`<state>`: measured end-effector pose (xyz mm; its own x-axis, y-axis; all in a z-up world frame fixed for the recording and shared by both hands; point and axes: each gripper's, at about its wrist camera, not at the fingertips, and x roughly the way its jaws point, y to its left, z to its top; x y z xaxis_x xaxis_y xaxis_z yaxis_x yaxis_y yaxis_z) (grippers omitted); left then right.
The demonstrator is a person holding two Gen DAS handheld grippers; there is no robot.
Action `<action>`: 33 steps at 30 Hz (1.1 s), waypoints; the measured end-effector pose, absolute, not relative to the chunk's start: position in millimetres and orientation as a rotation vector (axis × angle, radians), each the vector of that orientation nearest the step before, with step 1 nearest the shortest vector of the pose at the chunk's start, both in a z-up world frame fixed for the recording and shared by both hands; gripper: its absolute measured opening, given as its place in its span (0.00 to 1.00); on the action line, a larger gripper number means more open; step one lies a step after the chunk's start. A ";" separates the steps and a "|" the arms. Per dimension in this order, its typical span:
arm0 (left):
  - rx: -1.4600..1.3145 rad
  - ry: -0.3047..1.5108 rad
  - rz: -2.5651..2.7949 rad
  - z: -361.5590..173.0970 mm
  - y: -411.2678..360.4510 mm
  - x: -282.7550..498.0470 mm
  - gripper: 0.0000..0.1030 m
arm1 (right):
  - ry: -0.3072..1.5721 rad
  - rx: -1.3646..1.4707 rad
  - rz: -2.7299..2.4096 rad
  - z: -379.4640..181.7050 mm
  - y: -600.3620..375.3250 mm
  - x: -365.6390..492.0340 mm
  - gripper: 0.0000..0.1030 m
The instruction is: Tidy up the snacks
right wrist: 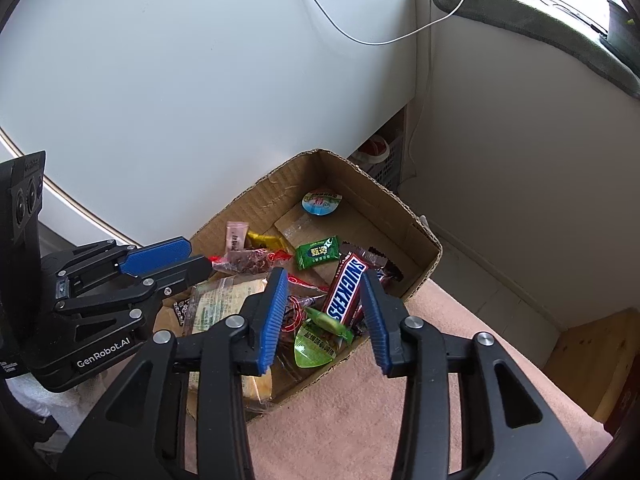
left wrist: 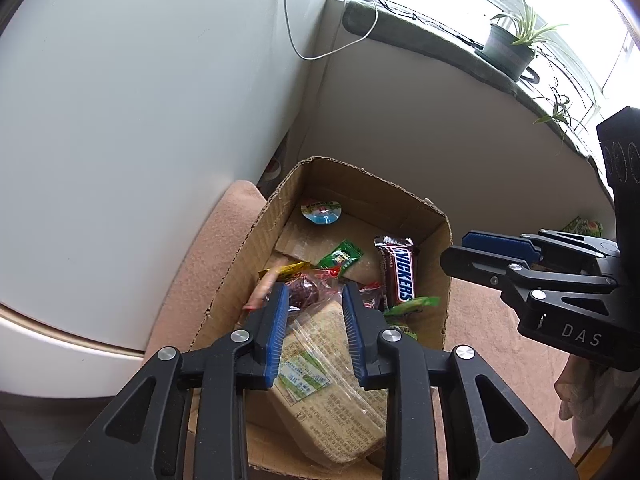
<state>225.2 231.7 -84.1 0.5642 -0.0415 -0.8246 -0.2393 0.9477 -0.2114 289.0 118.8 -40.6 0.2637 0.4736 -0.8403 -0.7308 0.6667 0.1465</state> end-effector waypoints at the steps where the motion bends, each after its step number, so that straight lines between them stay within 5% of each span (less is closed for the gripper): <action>1: -0.311 0.971 0.119 -83.0 232.1 224.4 0.26 | 1.012 -0.287 0.830 -39.6 117.7 288.9 0.41; 4: -0.305 0.971 0.119 -79.5 233.7 221.2 0.31 | 1.009 -0.275 0.827 -36.0 114.2 287.1 0.44; 7: -0.296 0.964 0.127 -75.7 233.0 217.0 0.35 | 0.991 -0.265 0.811 -31.5 107.6 283.4 0.58; 11: -0.306 0.950 0.127 -69.6 229.2 213.1 0.36 | 0.979 -0.224 0.789 -21.8 91.0 278.3 0.58; 15: -0.300 0.924 0.127 -61.7 220.3 209.2 0.47 | 0.964 -0.193 0.782 -11.9 69.8 270.4 0.58; 23: -0.324 0.908 0.125 -49.3 199.1 191.8 0.49 | 0.921 -0.210 0.707 10.6 26.8 233.3 0.59; 24: -0.322 0.908 0.121 -47.3 195.7 188.1 0.49 | 0.916 -0.205 0.702 13.6 20.2 227.2 0.61; 26: -0.309 0.915 0.127 -42.4 189.2 178.9 0.49 | 0.902 -0.179 0.693 19.2 6.7 215.6 0.81; 33: -0.252 0.892 0.191 -8.4 166.9 133.2 0.60 | 0.875 -0.101 0.660 31.7 -34.9 178.5 0.83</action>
<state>133.2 166.9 -8.4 0.6140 0.0597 -0.7871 -0.2680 0.9537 -0.1367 178.5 -34.9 31.7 0.4574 0.4945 -0.7391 -0.5744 0.7988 0.1789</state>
